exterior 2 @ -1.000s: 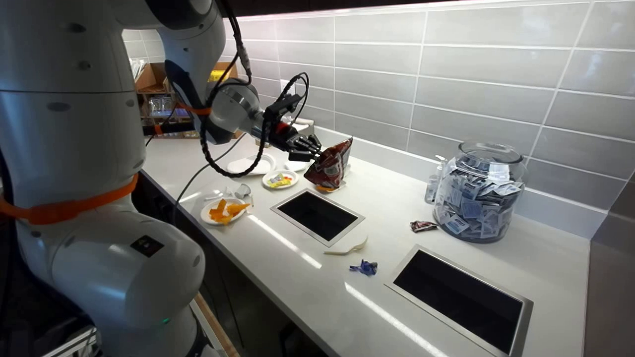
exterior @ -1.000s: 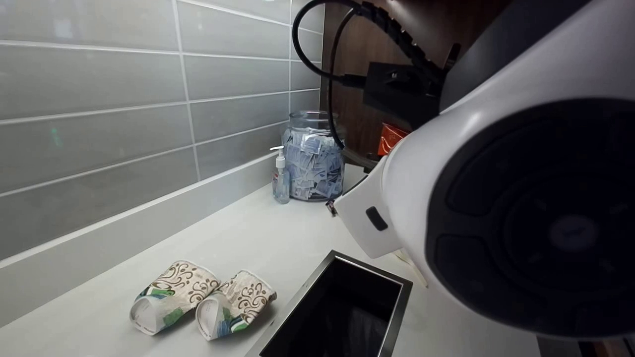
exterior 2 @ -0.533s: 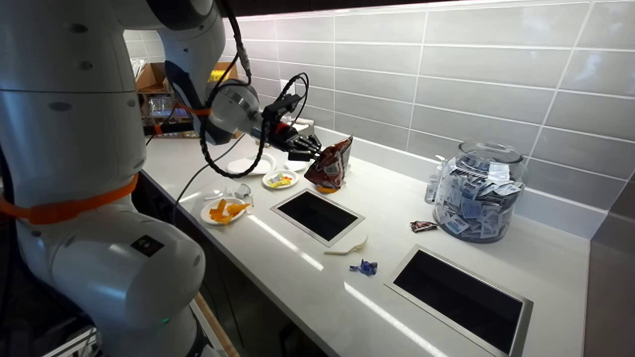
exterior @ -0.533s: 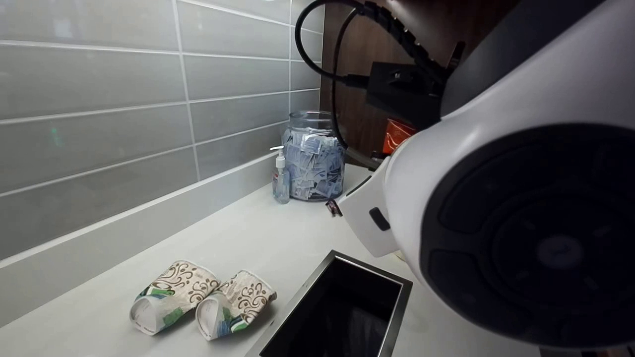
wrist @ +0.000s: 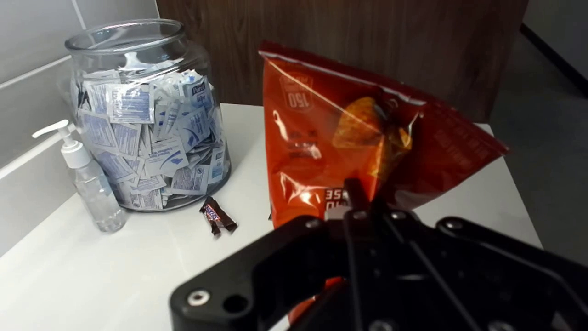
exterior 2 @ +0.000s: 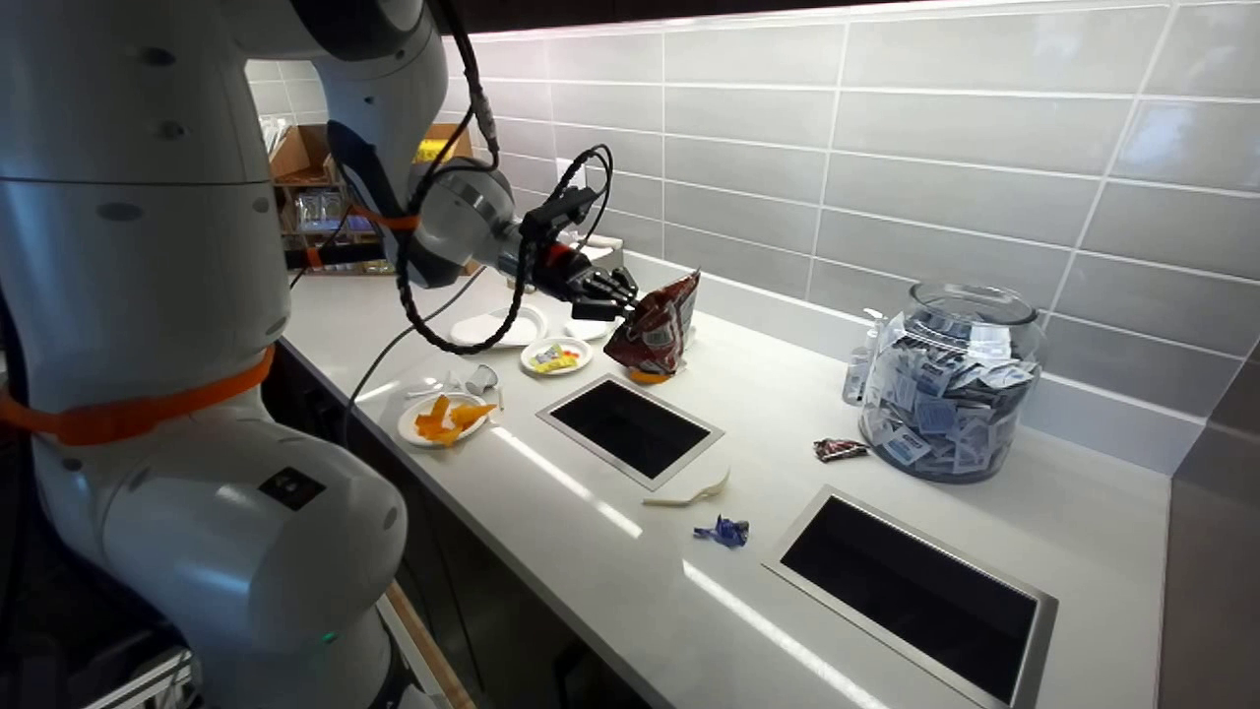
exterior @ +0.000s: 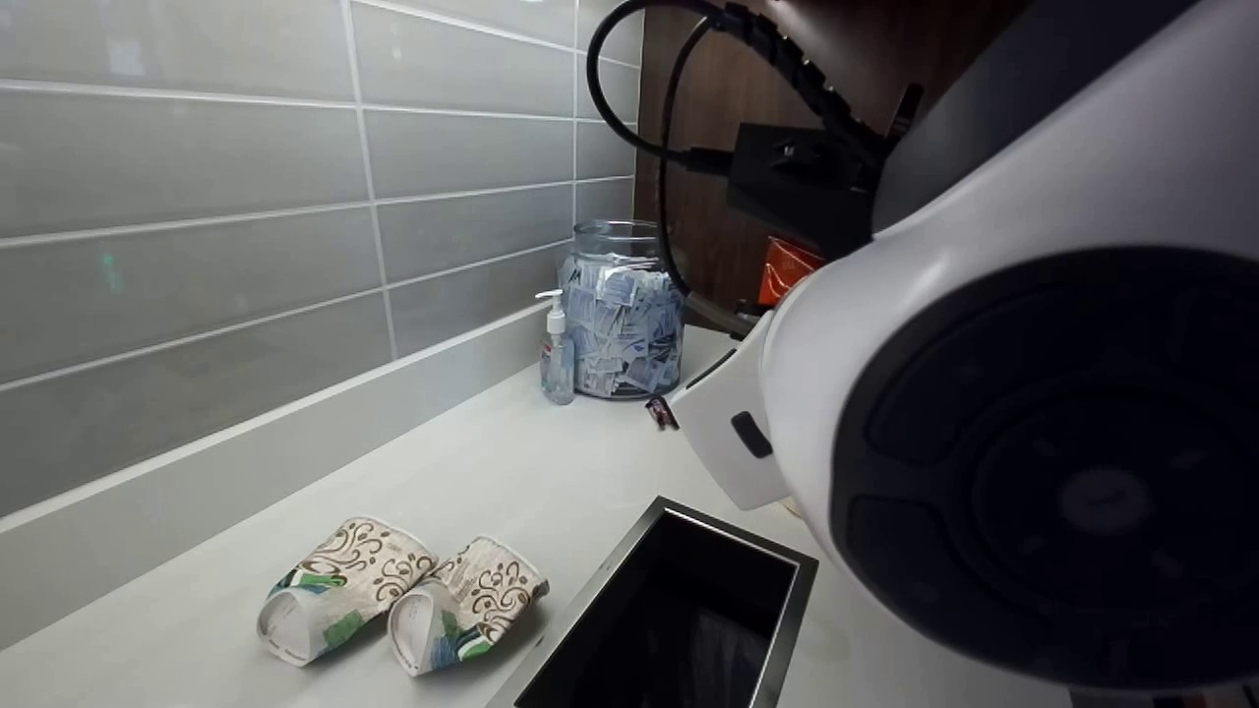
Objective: Empty the packet of doritos into the trash can on the left
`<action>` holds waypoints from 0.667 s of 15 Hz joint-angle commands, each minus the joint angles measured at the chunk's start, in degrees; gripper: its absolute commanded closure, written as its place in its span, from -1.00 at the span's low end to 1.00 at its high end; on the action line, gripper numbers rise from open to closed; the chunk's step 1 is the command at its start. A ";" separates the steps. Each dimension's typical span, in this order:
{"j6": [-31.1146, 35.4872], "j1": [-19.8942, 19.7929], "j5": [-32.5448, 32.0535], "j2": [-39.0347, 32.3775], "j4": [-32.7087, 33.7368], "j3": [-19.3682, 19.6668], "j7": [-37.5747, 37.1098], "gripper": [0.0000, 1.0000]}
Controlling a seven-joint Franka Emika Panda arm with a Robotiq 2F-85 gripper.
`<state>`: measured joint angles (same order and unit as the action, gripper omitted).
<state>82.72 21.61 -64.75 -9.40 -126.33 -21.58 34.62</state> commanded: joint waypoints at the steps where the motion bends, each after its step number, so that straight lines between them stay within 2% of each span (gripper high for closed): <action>1: 4.61 -1.06 0.30 1.07 -1.31 -0.21 -1.68 1.00; 2: 3.31 -0.96 0.26 0.53 -1.02 -0.03 -1.51 1.00; 4: 6.32 -1.65 1.13 1.44 -1.63 0.16 -1.99 1.00; 5: 3.97 -1.42 0.92 0.62 -1.21 0.34 -1.71 1.00; 7: 5.12 -1.94 1.41 1.02 -1.47 0.47 -2.04 1.00; 8: 0.57 -1.32 0.49 -0.21 -0.81 0.52 -0.87 1.00; 9: 4.94 -2.04 0.60 1.05 -1.77 0.39 -1.41 1.00; 10: -0.21 -1.45 1.02 -0.78 -0.43 0.53 -1.30 1.00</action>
<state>85.76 19.96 -64.39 -9.32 -126.69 -21.08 33.66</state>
